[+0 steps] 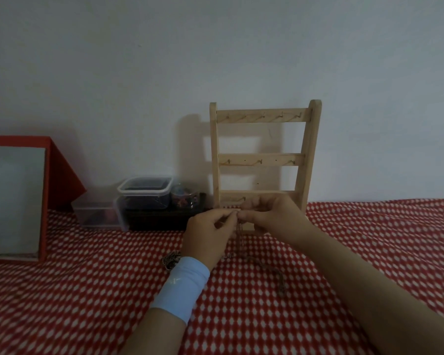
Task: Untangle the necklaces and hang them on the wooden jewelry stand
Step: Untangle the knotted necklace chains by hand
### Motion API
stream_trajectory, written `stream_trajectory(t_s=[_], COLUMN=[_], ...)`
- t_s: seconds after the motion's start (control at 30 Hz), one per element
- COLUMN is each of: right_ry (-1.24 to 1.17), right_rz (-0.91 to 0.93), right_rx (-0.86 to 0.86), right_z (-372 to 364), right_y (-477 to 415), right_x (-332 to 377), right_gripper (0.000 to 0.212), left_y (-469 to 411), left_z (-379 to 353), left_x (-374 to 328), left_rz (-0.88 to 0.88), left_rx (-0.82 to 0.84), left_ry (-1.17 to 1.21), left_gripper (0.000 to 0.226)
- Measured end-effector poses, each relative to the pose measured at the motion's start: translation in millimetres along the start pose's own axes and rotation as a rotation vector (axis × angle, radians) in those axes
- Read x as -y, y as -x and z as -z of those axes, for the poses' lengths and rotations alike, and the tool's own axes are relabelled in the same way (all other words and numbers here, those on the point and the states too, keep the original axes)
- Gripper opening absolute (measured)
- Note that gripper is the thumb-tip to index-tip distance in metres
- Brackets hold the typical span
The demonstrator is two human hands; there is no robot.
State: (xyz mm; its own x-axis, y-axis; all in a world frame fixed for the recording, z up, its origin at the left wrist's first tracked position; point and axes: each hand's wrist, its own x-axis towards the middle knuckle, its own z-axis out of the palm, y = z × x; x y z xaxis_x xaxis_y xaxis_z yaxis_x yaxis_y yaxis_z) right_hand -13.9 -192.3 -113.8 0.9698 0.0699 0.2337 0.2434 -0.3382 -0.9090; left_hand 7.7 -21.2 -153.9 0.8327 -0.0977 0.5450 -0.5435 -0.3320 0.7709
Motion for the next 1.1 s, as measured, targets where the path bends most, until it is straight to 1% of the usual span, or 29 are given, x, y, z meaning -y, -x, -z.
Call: stream_trajectory(t_s=[0.07,0.1,0.17,0.23,0.33,0.4,0.43,0.47,0.5,0.57,0.6,0.67,0.73,0.8,0.87,0.9,0.97,1.03,1.1], right_ry=[-0.045,-0.048,-0.014,0.087,0.298,0.373,0.388,0.377,0.343,0.256,0.221,0.121,-0.056,-0.259,-0.37,-0.35,-0.224,-0.121,-0.079], right_rz=[-0.021,-0.028,-0.024,-0.007,0.001,0.007,0.008,0.012,0.022,0.048,0.05,0.01,-0.081,-0.168,-0.196,-0.178,-0.116,-0.074,-0.036], right_rx=[-0.015,-0.026,-0.041,-0.038,0.01,0.036,0.042,0.04,0.037,0.034,0.03,0.033,0.042,0.03,0.041,0.052,0.066,0.06,0.055], right_z=[-2,-3,-4,-5,-7,-6,-4,-2,0,2,2,-1,-4,-3,-1,0,-1,-3,-2], right_y=[-1,0,-1,-2,-3,-3,-3,-3,-3,-2,-1,0,1,1,0,1,3,3,2], right_x=[0,1,0,-3,-3,-1,0,1,0,-2,-2,-1,2,5,7,8,10,9,9], right_gripper=[0.026,0.028,0.025,0.017,0.01,0.009,0.007,0.005,0.005,0.008,0.009,0.011,0.015,0.022,0.024,0.025,0.027,0.033,0.035], left_y=[0,0,2,2,4,3,2,3,3,2,1,-2,-4,-2,-1,-1,-3,-5,-5], left_z=[-1,-1,-1,2,5,6,5,5,5,5,5,7,12,15,14,13,11,9,9], left_x=[-2,-3,-4,-3,-5,-6,-6,-6,-7,-9,-12,-13,-14,-12,-10,-9,-15,-21,-25], left_rz=[-0.02,-0.03,-0.056,-0.126,-0.312,-0.352,-0.342,-0.304,-0.231,-0.055,0.007,0.069,0.091,0.118,0.14,0.147,0.164,0.183,0.181], left_rx=[-0.039,-0.056,-0.072,-0.058,-0.035,0.006,0.026,0.05,0.077,0.127,0.14,0.152,0.195,0.253,0.268,0.249,0.208,0.186,0.165], left_ry=[-0.006,-0.013,-0.049,-0.208,-0.551,-0.678,-0.693,-0.665,-0.589,-0.367,-0.27,-0.141,-0.092,-0.094,-0.095,-0.076,0.047,0.165,0.187], left_gripper=[0.013,0.012,0.012,0.012,0.008,0.014,0.017,0.019,0.017,0.015,0.019,0.025,0.023,0.023,0.024,0.021,0.013,0.015,0.017])
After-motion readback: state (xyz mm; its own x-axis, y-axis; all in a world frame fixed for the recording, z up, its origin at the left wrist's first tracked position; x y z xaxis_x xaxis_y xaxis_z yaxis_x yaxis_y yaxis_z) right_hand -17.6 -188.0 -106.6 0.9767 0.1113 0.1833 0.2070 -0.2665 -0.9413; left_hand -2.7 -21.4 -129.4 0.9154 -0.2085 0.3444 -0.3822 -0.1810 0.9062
